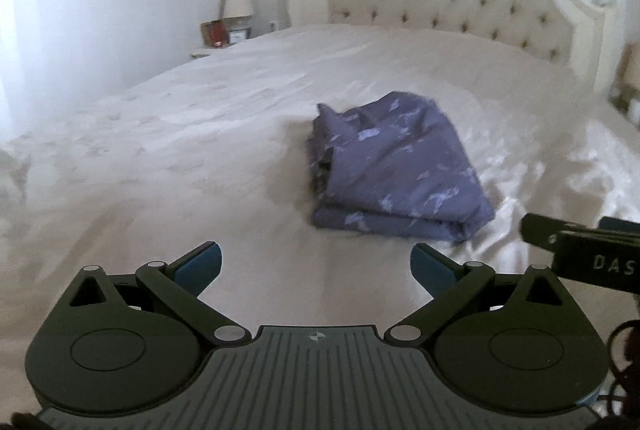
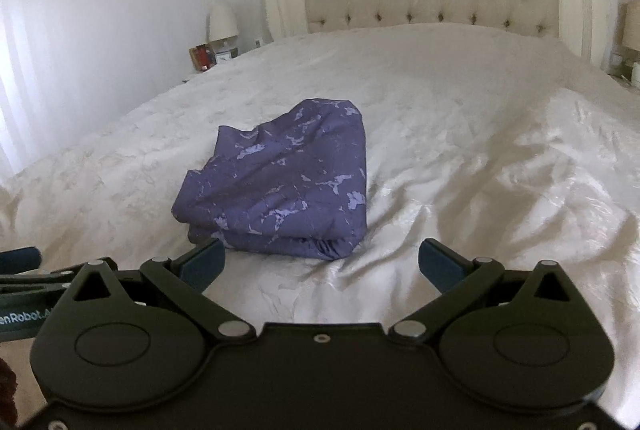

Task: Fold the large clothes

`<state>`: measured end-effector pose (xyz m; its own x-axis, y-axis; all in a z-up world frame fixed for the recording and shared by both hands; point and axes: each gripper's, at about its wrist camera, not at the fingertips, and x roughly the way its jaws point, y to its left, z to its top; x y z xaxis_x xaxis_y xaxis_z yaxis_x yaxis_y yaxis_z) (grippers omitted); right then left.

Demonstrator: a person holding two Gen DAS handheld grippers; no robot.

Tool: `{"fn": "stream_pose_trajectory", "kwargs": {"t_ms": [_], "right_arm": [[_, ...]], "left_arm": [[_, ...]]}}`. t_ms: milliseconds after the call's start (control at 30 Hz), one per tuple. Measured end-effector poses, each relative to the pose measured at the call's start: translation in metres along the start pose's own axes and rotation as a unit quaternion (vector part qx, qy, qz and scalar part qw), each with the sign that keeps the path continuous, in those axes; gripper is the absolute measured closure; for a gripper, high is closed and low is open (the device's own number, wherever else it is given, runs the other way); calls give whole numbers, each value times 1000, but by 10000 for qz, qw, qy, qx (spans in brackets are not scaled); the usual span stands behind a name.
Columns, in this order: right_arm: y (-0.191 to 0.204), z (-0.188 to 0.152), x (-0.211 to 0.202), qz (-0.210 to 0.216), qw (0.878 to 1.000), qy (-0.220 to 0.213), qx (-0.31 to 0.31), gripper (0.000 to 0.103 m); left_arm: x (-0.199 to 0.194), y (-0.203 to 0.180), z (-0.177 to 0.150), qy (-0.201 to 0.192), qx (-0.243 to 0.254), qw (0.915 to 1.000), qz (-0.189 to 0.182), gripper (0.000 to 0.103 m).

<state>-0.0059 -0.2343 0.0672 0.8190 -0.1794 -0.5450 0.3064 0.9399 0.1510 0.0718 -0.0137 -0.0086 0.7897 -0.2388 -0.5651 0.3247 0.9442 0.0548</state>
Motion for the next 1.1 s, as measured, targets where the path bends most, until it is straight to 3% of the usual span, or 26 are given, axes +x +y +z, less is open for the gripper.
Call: {"fn": "stream_pose_trajectory", "kwargs": {"t_ms": [333, 633, 1100], "right_arm": [[1, -7, -1, -197, 9985, 514, -23, 1], [-7, -2, -10, -290, 9991, 226, 205, 1], [-6, -4, -7, -235, 9989, 314, 265, 1]], "left_arm": [[-6, 2, -2, 169, -21, 9997, -183, 1], [-4, 8, -6, 364, -186, 9989, -229, 1], [3, 12, -10, 579, -192, 9979, -239, 1]]}}
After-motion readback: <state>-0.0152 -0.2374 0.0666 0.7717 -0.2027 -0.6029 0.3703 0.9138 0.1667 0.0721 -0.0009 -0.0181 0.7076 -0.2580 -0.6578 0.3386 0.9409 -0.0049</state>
